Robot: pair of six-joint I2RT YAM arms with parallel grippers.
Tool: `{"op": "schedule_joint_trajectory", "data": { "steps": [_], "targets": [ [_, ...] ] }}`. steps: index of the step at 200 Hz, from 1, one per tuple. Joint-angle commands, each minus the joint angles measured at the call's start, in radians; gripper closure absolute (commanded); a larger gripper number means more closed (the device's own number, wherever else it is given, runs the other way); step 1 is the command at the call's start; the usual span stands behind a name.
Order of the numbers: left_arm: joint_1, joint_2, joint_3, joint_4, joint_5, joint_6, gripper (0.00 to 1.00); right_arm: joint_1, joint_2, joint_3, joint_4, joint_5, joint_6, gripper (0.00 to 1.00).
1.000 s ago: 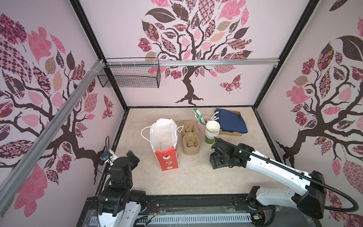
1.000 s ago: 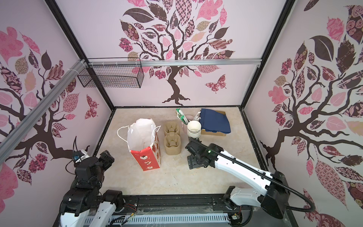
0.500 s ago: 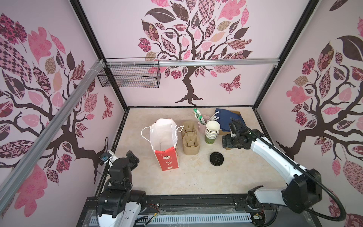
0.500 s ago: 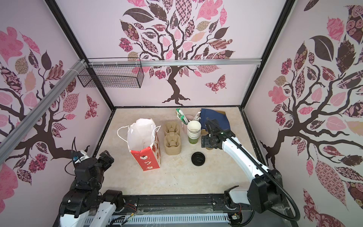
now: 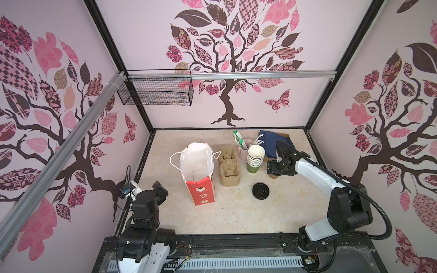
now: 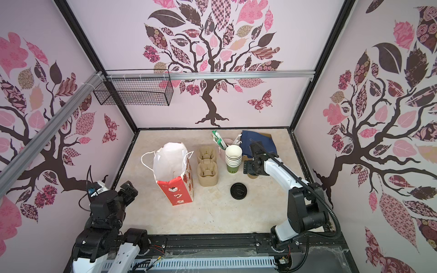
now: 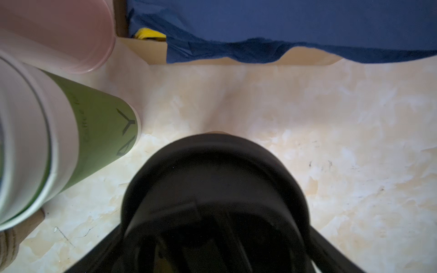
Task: Pack a coffee takeout order
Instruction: Place the coffee cup at the middle-right of the table.
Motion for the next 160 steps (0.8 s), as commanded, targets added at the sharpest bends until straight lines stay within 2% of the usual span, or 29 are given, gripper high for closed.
{"op": "schedule_joint_trajectory", "data": {
  "steps": [1, 41, 69, 111, 160],
  "targets": [
    [-0.004, -0.001, -0.019, 0.027, 0.01, 0.001, 0.15, -0.008, 0.031, -0.012, 0.027, -0.012, -0.006, 0.08],
    [-0.003, 0.0, -0.018, 0.026, 0.007, 0.001, 0.15, -0.011, 0.059, -0.021, 0.029, 0.001, -0.016, 0.06],
    [-0.004, 0.002, -0.018, 0.023, 0.011, 0.0, 0.15, -0.011, 0.062, -0.017, 0.02, 0.013, -0.019, 0.0],
    [-0.004, 0.002, -0.014, 0.019, 0.009, 0.0, 0.15, -0.011, 0.048, -0.014, 0.013, 0.031, -0.027, 0.0],
    [-0.004, 0.053, 0.017, 0.02, 0.096, 0.041, 0.14, -0.013, -0.017, 0.035, -0.026, 0.064, -0.041, 0.0]
  ]
}}
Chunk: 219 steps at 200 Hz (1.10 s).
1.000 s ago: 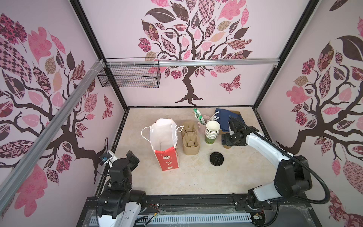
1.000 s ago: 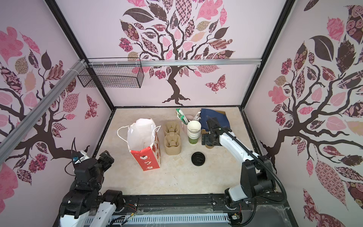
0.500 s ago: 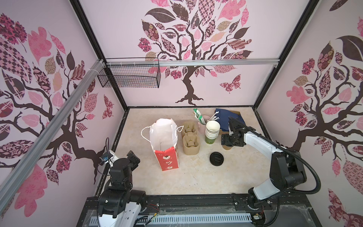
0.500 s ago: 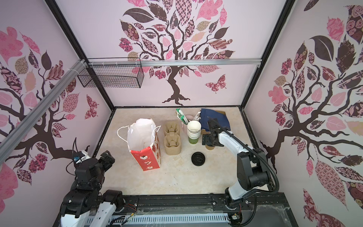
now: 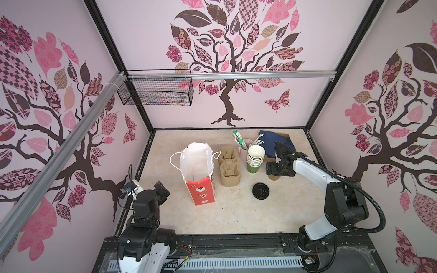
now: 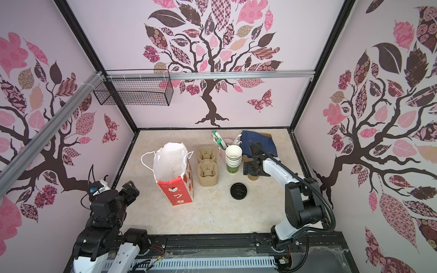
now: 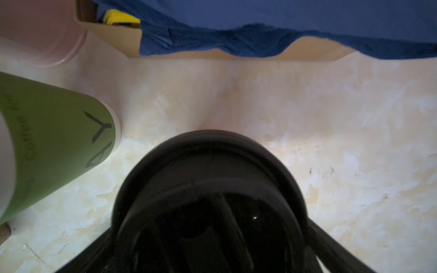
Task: Pack a coffee takeout order
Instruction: Place the coffee cup at the middle-right of the table.
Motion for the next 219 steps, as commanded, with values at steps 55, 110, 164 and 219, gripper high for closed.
{"op": "schedule_joint_trajectory", "data": {
  "steps": [55, 110, 164, 219],
  "targets": [
    [-0.004, 0.053, 0.03, 0.014, 0.085, 0.04, 0.14, -0.007, -0.075, 0.052, -0.048, 0.027, -0.008, 0.0],
    [-0.003, 0.057, 0.036, 0.009, 0.089, 0.04, 0.14, -0.007, -0.099, 0.069, -0.051, 0.001, -0.01, 0.0],
    [-0.004, 0.061, 0.048, 0.008, 0.122, 0.06, 0.12, -0.007, -0.156, 0.076, -0.053, -0.019, -0.01, 0.0],
    [-0.004, 0.041, 0.051, 0.017, 0.143, 0.069, 0.12, -0.004, -0.272, 0.106, -0.081, -0.053, -0.011, 0.0]
  ]
}}
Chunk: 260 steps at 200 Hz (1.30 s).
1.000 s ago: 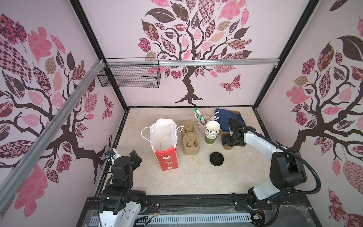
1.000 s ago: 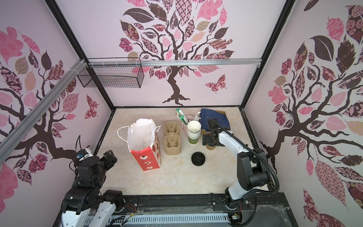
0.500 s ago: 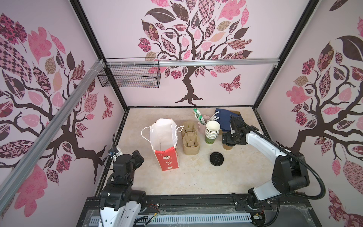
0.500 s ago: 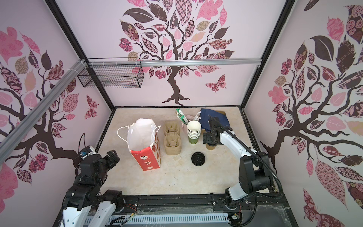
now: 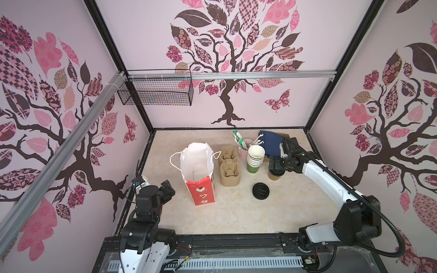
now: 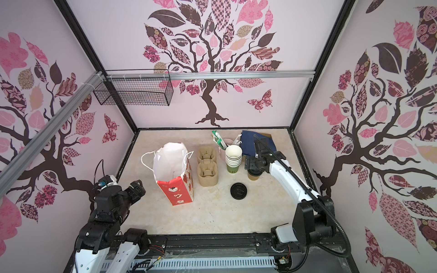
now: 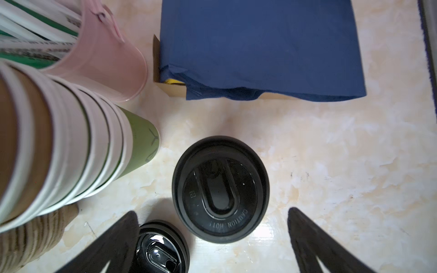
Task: Pack a coffee takeout order
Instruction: Move the multiple cup trays to the center of the table.
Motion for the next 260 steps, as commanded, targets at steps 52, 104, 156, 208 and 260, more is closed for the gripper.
{"op": "schedule_joint_trajectory", "data": {
  "steps": [52, 104, 156, 208, 260],
  "targets": [
    [-0.004, -0.007, 0.078, 0.014, 0.022, -0.008, 0.12, 0.186, -0.201, 0.075, -0.1, 0.027, 0.013, 0.06],
    [-0.003, 0.031, 0.127, 0.0, 0.035, -0.006, 0.12, 0.443, -0.162, 0.131, -0.101, 0.059, 0.126, 0.16],
    [-0.004, 0.018, 0.14, -0.028, 0.041, -0.006, 0.12, 0.584, 0.027, 0.22, -0.042, 0.099, 0.188, 0.27],
    [-0.004, -0.019, 0.126, -0.052, 0.051, -0.009, 0.12, 0.595, 0.225, 0.34, -0.022, 0.087, 0.161, 0.27],
    [-0.003, -0.028, 0.111, -0.05, 0.068, -0.012, 0.12, 0.596, 0.315, 0.363, -0.019, 0.188, 0.193, 0.35]
  ]
}}
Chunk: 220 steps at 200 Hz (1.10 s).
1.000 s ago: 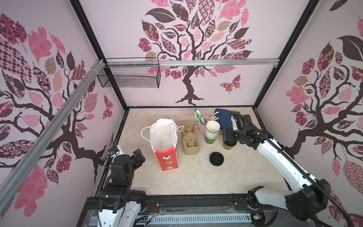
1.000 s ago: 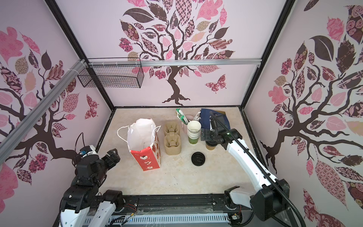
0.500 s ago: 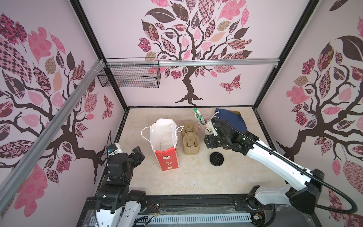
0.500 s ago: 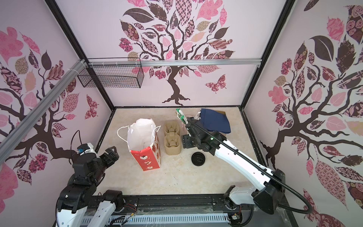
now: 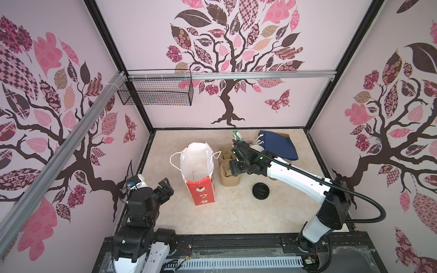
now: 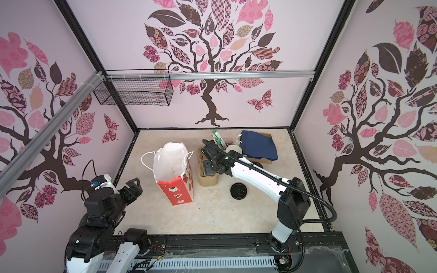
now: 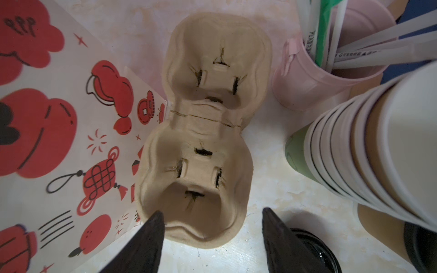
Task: Pack a coffee takeout order
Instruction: Move the multiple cup trays to the center of the table.
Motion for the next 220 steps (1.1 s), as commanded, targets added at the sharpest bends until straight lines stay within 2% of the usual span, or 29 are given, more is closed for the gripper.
{"op": "schedule_joint_trajectory", "data": {
  "steps": [1, 65, 98, 135, 220],
  "targets": [
    [-0.003, -0.014, 0.006, -0.006, 0.015, -0.003, 0.12, 0.0, 0.028, 0.018, 0.001, 0.065, 0.017, 0.35],
    [-0.003, -0.014, 0.003, 0.002, 0.015, 0.001, 0.12, 0.0, 0.112, 0.028, 0.01, 0.137, 0.036, 0.44],
    [-0.004, -0.012, 0.004, 0.002, 0.014, 0.003, 0.11, 0.0, 0.139, 0.04, 0.016, 0.136, 0.04, 0.47],
    [-0.004, -0.011, 0.007, 0.002, 0.011, 0.004, 0.11, 0.0, 0.154, 0.04, 0.025, 0.137, 0.04, 0.55],
    [-0.004, -0.01, 0.008, 0.005, 0.008, 0.005, 0.11, 0.0, 0.16, 0.051, 0.022, 0.15, 0.037, 0.67]
  ]
}}
